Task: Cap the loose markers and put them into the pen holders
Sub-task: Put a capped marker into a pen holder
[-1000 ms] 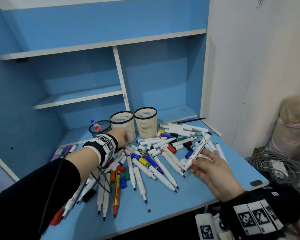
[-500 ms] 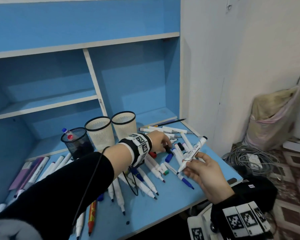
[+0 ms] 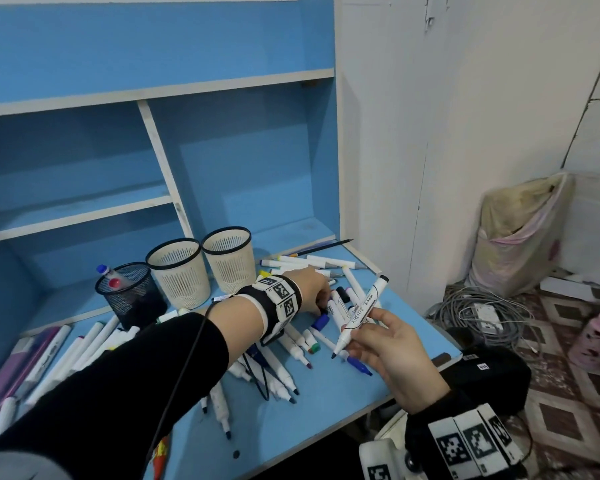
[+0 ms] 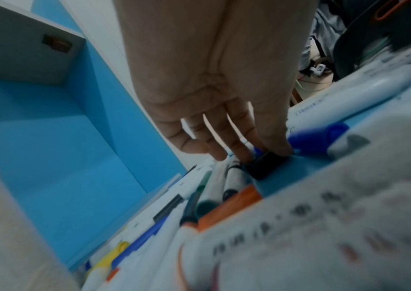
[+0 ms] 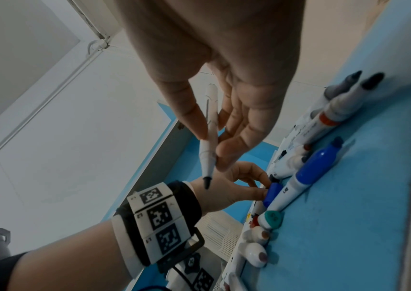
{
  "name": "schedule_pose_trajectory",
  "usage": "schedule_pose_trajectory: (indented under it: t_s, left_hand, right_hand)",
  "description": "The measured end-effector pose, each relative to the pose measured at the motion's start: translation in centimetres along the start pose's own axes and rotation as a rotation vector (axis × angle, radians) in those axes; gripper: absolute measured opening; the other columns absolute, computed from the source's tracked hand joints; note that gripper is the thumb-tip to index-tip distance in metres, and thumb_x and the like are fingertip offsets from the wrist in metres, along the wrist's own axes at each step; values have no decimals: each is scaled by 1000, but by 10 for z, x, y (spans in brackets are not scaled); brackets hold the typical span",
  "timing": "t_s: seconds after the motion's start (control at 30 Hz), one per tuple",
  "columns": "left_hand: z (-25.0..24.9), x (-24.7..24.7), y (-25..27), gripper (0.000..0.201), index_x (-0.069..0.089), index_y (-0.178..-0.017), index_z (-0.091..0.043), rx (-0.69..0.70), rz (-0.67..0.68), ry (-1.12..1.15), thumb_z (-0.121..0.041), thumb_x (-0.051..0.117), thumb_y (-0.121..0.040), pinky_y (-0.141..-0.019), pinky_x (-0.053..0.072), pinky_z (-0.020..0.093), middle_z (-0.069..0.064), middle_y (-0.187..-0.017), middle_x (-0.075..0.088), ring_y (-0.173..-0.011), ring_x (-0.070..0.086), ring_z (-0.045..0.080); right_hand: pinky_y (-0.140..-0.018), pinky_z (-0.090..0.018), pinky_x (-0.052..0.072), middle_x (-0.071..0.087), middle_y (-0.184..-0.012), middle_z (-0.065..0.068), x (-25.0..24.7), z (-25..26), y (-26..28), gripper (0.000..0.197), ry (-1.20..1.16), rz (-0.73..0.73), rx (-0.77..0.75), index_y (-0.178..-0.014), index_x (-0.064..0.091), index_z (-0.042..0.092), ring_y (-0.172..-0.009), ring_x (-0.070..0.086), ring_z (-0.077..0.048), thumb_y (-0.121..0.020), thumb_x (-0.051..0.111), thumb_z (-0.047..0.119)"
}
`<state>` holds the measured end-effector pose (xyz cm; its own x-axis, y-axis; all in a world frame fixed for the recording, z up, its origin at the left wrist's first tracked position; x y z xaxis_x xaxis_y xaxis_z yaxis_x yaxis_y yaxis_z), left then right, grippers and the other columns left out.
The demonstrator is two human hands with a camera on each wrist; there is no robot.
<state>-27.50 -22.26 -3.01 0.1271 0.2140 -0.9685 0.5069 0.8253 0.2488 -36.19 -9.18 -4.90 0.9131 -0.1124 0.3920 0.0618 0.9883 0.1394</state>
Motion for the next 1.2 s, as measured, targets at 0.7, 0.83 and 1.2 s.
schedule_pose_trajectory:
  t_s: [0.7,0.83,1.2]
  left_hand:
    - [44,-63,185,14,55,-87,-20,-84,-583,582,-12,64,-82,-67,39,25,-3,-81,59,-75,51,16]
    - [56,-50,236,22,65,-105,-27,-138,-662,780,-14,62,-88,-63,41,8,-1,-90,67,-75,58,4]
    - [79,-11,292,18,70,-93,-29,-237,-768,1107,-15,61,-89,-72,50,20,-7,-79,72,-73,62,0]
  right_hand:
    - [-60,-27,55,72,-78,-13,69,5,31,9,-93,111,-95,-99,60,10,-63,66,-19,-93,54,11]
    - [-67,-31,59,72,-82,-12,88,9,36,10,-196,134,-169,-99,62,7,-69,68,-21,-90,56,7]
    - [-78,-40,58,68,-89,-17,123,19,51,66,-379,129,-278,-141,29,27,-79,67,-26,-89,54,-5]
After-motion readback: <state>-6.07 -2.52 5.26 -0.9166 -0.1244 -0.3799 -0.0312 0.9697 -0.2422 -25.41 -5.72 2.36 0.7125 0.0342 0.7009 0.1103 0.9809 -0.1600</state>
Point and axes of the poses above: each hand's wrist, its own y-axis away from the middle knuckle, its own x-axis out of the palm, z = x × y, the point moved 10 cm from there along -y, towards the middle knuckle
